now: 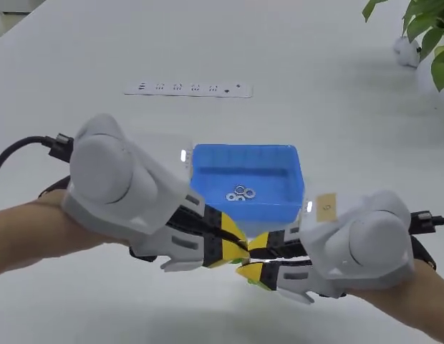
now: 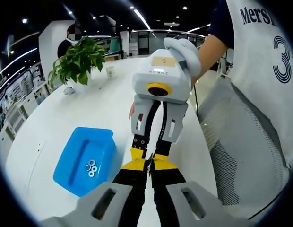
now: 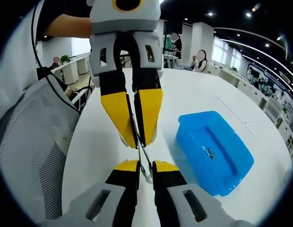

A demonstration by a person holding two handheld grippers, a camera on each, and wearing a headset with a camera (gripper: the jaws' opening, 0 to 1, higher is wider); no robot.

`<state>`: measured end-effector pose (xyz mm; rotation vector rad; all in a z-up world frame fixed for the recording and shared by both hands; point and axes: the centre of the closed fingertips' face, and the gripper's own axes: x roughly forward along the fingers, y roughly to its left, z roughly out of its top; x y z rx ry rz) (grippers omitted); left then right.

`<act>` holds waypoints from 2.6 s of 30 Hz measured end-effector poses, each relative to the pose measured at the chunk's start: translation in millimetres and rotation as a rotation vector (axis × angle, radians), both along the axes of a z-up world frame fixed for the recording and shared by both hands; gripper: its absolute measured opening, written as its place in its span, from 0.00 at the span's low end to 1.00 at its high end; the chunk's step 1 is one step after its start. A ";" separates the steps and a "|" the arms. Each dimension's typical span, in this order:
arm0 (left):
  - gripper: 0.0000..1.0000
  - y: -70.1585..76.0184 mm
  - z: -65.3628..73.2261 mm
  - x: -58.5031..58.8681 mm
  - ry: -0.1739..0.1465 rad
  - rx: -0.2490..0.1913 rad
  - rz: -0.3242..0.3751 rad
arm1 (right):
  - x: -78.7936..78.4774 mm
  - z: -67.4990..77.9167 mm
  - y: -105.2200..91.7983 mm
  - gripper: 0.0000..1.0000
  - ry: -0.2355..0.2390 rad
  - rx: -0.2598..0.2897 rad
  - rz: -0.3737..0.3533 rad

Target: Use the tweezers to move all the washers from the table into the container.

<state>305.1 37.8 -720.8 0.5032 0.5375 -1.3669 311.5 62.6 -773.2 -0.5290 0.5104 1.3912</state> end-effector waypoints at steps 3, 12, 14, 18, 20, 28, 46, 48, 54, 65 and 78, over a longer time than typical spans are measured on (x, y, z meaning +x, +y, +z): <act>0.07 -0.7 -0.4 -0.9 0.005 0.000 -0.004 | -0.8 -0.6 -0.2 0.12 0.003 0.000 0.000; 0.07 -1.7 -0.8 0.5 0.009 -0.001 -0.007 | -0.1 -1.2 -0.6 0.12 0.009 0.001 -0.009; 0.07 -2.1 -0.7 0.0 0.012 -0.001 -0.011 | -0.6 -1.2 -0.9 0.12 0.010 0.001 -0.008; 0.07 -2.7 -0.4 -0.4 0.013 -0.001 -0.017 | -1.6 -1.1 -1.6 0.12 0.012 0.002 -0.010; 0.07 -2.6 -1.1 -0.8 0.017 0.000 -0.020 | -2.5 -1.8 -2.2 0.12 0.014 0.001 -0.010; 0.07 -3.0 -2.1 -0.8 0.011 0.009 -0.026 | -1.9 -2.6 -2.6 0.12 0.018 0.006 -0.016; 0.07 -5.6 -2.4 3.4 0.027 0.003 -0.006 | -0.1 -4.3 -3.4 0.10 0.033 0.012 -0.020; 0.07 -6.2 -2.4 3.0 0.031 0.002 -0.008 | -0.5 -4.3 -3.6 0.10 0.034 0.009 -0.015; 0.07 -6.7 3.8 0.6 0.028 0.003 -0.020 | -2.3 1.5 -3.2 0.10 0.039 0.018 0.001; 0.07 -5.0 26.0 4.0 -0.001 -0.012 -0.023 | 4.0 23.6 -0.7 0.10 -0.011 0.024 0.016; 0.07 -5.6 58.8 16.8 -0.061 -0.034 -0.033 | 21.2 57.1 0.3 0.10 -0.071 0.061 -0.002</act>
